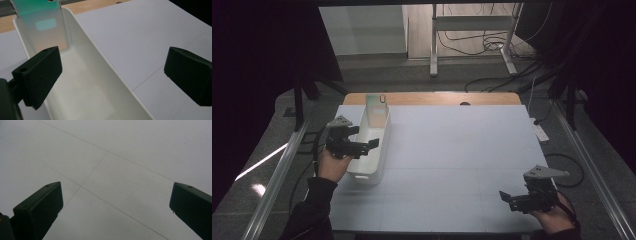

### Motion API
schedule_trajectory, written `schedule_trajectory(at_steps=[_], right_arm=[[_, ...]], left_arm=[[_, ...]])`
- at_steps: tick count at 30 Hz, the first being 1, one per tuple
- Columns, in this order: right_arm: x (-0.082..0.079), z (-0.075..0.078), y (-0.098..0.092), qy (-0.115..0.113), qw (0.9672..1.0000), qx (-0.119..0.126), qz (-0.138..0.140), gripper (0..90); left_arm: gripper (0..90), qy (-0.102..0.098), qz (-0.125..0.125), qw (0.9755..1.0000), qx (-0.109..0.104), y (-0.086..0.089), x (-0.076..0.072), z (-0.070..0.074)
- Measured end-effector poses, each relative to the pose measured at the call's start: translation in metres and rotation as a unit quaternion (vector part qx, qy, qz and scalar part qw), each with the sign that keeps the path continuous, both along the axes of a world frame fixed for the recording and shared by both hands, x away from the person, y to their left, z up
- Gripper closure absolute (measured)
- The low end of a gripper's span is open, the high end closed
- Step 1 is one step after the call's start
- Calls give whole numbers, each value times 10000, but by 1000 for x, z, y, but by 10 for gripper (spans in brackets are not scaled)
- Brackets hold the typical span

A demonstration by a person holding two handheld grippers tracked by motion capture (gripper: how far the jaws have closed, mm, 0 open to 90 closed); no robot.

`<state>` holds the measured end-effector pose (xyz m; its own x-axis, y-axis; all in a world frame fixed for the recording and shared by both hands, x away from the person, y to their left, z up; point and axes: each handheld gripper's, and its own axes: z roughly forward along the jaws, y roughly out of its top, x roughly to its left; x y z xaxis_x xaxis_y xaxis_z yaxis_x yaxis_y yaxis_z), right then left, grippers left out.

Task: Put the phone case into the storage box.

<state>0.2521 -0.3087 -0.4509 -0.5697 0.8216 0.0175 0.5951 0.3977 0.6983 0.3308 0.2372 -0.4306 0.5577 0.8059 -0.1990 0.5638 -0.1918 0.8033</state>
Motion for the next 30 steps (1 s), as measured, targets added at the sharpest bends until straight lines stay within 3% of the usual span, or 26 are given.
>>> schedule_trajectory(at_steps=[30], right_arm=[[0,0,0,-7,10000,3,-5,0]], left_arm=[[24,-230,123,9996,-102,13,-54,3]])
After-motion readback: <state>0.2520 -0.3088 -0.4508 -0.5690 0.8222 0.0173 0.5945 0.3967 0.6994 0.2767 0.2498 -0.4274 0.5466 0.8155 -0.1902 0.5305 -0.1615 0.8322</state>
